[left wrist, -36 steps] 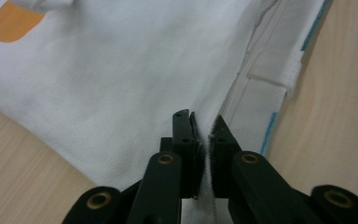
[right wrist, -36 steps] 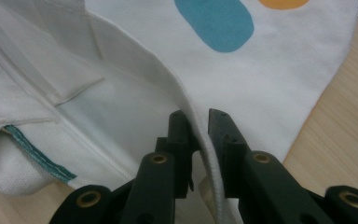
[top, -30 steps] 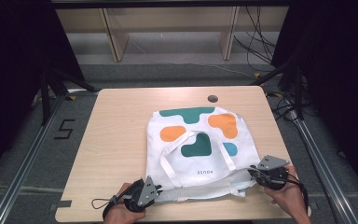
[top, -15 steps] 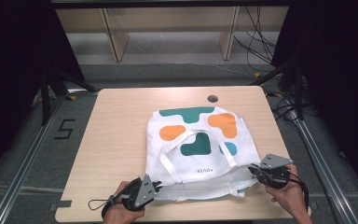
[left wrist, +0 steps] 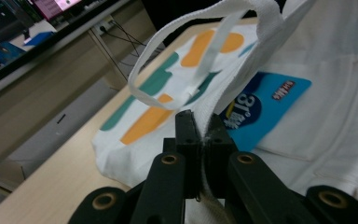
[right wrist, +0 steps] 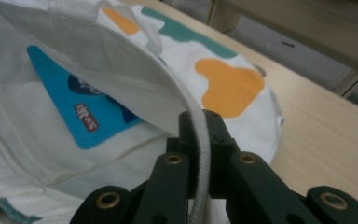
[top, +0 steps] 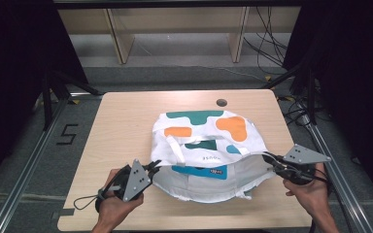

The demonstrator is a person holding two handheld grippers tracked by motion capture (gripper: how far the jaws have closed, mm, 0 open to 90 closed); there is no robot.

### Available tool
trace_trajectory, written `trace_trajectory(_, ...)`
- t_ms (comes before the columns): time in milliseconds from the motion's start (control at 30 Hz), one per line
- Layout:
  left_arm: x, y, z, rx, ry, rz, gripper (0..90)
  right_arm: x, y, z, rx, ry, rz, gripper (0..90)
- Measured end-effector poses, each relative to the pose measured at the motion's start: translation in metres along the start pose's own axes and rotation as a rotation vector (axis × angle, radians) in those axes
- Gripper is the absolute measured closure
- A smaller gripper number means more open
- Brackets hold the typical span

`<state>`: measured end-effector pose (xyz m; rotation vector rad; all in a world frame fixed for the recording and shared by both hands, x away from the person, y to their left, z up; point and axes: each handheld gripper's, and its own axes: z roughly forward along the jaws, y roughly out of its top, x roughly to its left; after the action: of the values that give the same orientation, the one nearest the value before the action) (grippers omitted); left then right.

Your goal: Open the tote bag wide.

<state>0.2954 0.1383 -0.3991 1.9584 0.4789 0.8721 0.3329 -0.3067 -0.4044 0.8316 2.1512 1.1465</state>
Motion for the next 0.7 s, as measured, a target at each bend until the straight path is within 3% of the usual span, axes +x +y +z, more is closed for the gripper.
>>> trace_trajectory(67, 0.005, 0.005, -0.001, -0.012, 0.01, 0.007, 86.9, 0.0, 0.006, -0.002, -0.007, 0.001, 0.01, 88.5)
trace_trajectory(100, 0.008, 0.009, -0.002, -0.026, 0.02, -0.002, 87.0, -0.003, 0.016, -0.006, -0.032, -0.008, -0.013, 88.5)
trace_trajectory(200, 0.018, 0.019, -0.004, -0.059, 0.046, -0.013, 87.0, -0.006, 0.025, -0.01, -0.065, -0.029, -0.02, 88.5)
trace_trajectory(267, 0.024, 0.026, -0.006, -0.077, 0.051, -0.023, 87.0, -0.006, 0.033, -0.016, -0.075, -0.015, 0.009, 88.5)
trace_trajectory(300, 0.026, 0.029, -0.008, -0.086, 0.056, -0.023, 87.0, -0.008, 0.036, -0.017, -0.102, -0.031, -0.016, 88.5)
trace_trajectory(433, 0.032, 0.039, -0.013, -0.111, 0.069, -0.022, 87.1, -0.011, 0.054, -0.026, -0.143, -0.029, -0.018, 88.6)
trace_trajectory(600, 0.043, 0.054, -0.021, -0.15, 0.083, -0.021, 87.3, -0.014, 0.071, -0.034, -0.15, -0.029, -0.017, 88.6)
trace_trajectory(633, 0.046, 0.061, -0.023, -0.181, 0.1, -0.03, 87.3, -0.015, 0.08, -0.039, -0.148, -0.037, -0.038, 88.7)
trace_trajectory(667, 0.046, 0.061, -0.023, -0.181, 0.1, -0.03, 87.3, -0.015, 0.08, -0.039, -0.148, -0.037, -0.038, 88.7)
trace_trajectory(700, 0.049, 0.067, -0.027, -0.2, 0.112, -0.032, 87.3, -0.016, 0.09, -0.045, -0.156, -0.044, -0.078, 88.7)
